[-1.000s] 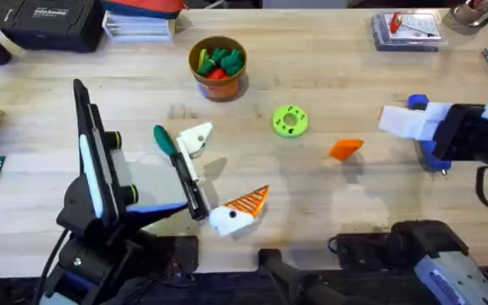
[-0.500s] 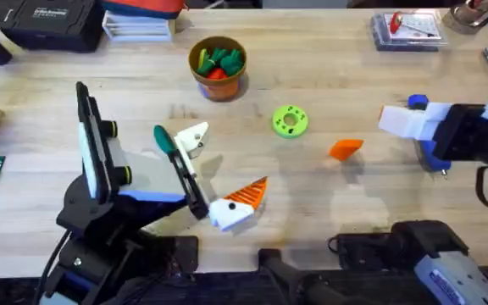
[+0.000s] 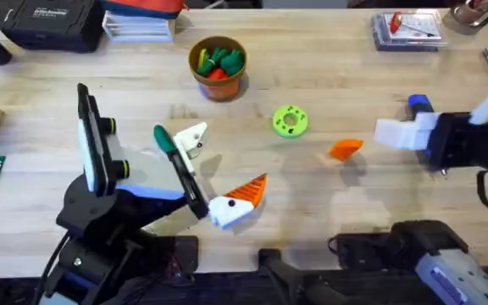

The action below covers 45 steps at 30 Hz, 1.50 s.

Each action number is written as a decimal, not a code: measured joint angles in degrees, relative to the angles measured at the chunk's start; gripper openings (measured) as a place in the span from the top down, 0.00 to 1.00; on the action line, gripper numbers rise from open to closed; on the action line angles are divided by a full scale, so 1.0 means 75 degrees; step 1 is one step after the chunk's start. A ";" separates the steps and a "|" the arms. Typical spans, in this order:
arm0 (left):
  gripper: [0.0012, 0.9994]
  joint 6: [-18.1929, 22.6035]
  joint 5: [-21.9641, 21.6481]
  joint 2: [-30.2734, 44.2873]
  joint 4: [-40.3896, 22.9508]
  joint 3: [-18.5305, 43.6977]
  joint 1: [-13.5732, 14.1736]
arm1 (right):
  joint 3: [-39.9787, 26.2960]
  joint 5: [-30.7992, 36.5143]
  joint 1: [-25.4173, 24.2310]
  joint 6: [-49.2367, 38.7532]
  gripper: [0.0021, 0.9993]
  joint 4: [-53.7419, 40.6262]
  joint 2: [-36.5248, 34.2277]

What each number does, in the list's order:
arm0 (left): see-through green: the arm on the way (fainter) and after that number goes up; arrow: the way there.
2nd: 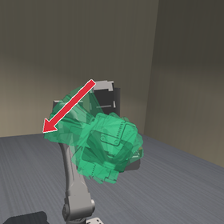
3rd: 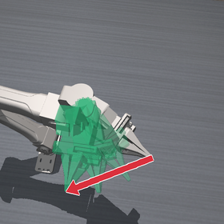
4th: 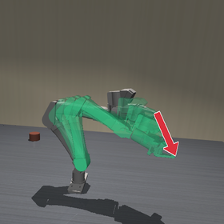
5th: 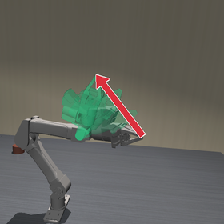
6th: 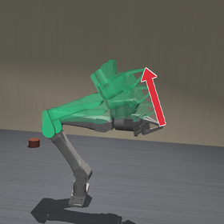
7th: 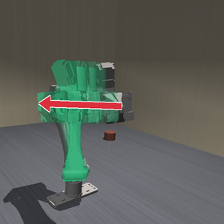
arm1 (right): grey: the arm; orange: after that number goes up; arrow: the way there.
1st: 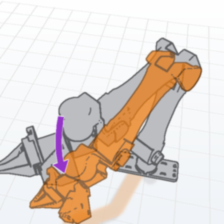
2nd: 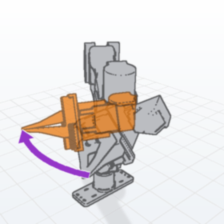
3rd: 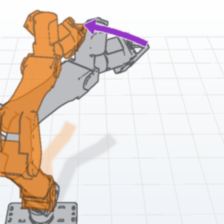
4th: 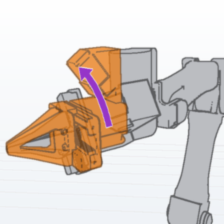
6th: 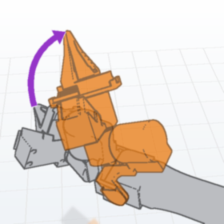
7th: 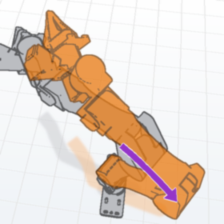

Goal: Pick up the gripper from the table and insert it into the empty holder that is missing its gripper. Then pick up a screw, insert it into the mounting hole, and use the screwdriver to tighten it. Finally, clean up the table by picking up the vegetable and placing it into the bucket.

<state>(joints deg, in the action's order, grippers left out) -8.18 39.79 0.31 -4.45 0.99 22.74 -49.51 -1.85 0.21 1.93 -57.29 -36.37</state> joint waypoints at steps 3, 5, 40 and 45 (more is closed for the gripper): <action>0.01 -0.0002 -0.0027 -0.0001 0.0003 0.0000 0.0000 | -0.0304 -0.0346 0.0021 -0.0553 0.01 -0.0544 -0.0607; 0.01 -0.0003 -0.0029 -0.0002 0.0003 0.0000 0.0000 | -0.0514 -0.0625 0.0101 -0.1017 0.01 -0.0756 -0.1016; 0.01 -0.0003 -0.0032 0.0000 0.0003 0.0000 0.0000 | -0.0622 -0.0091 0.1504 -0.5336 0.05 -0.0695 -0.4982; 0.01 -0.0003 -0.0032 -0.0002 0.0003 0.0000 0.0000 | -0.0624 -0.0008 0.1501 -0.5356 0.34 -0.0524 -0.5046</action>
<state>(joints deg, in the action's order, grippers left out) -8.21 39.55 0.30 -4.43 0.99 22.74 -54.19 -1.90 11.46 -38.24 -61.22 -74.22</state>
